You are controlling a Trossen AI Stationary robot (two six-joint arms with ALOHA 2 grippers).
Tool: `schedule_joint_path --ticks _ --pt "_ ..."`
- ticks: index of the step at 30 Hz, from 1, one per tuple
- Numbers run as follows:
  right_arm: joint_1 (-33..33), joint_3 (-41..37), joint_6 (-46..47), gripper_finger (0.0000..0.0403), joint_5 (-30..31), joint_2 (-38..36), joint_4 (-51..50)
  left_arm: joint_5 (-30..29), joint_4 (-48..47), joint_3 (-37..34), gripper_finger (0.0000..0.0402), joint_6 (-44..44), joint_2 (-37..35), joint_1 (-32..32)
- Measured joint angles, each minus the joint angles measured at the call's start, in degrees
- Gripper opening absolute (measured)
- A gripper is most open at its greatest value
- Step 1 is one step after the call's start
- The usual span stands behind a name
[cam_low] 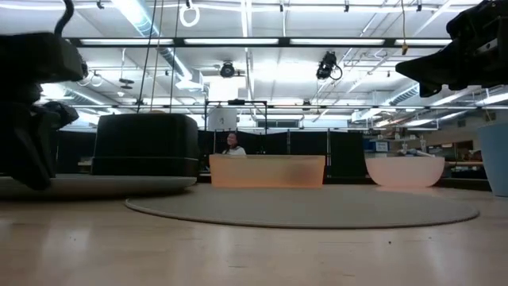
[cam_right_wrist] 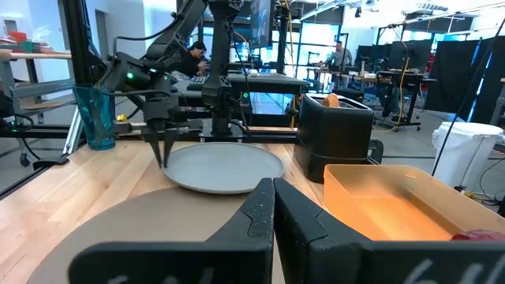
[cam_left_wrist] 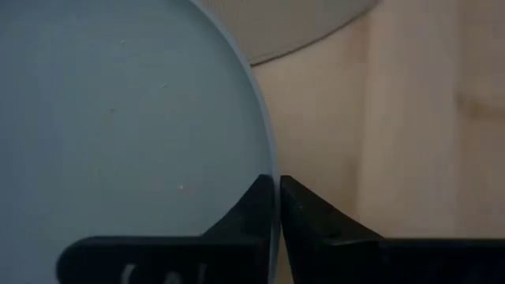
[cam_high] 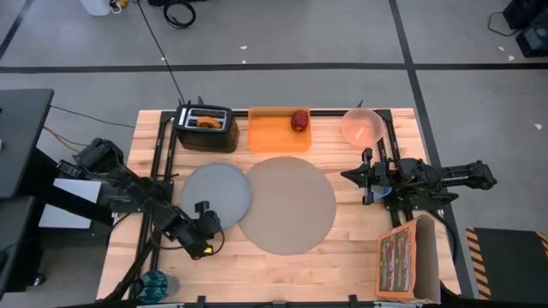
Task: Arrange a breakfast setting
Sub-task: Put the gray plate to the bottom left of the brown table mat
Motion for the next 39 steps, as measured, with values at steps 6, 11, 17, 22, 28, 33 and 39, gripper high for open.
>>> schedule_joint_path --ticks 6,11,17,22,28,33,39 --pt "0.00 0.00 0.02 0.0010 0.00 0.00 0.02 -0.21 -8.36 5.24 0.0023 1.29 0.00 -0.02" --pt "0.00 -0.01 0.02 0.0010 -0.01 0.00 0.02 -0.42 -17.08 9.93 0.0014 1.58 0.02 -0.02" --pt "0.00 0.00 0.00 0.0010 0.00 0.00 0.02 -1.39 -22.43 16.41 0.0014 7.56 0.02 -0.06" --pt "0.00 -0.01 0.02 0.0010 -0.01 0.00 0.01 -4.24 -24.21 21.54 0.0014 14.76 0.02 -0.61" --pt "0.00 0.00 0.02 0.0010 -0.02 0.00 0.02 -7.41 -23.02 26.24 0.0013 24.13 0.00 -1.05" --pt "0.01 -0.01 0.02 0.0010 0.00 0.00 0.00 -7.42 -13.29 25.34 0.0013 31.36 0.00 -1.94" --pt "0.00 0.00 0.02 0.0010 0.00 0.00 0.00 -7.39 -5.73 22.56 0.0013 34.57 0.02 -4.35"
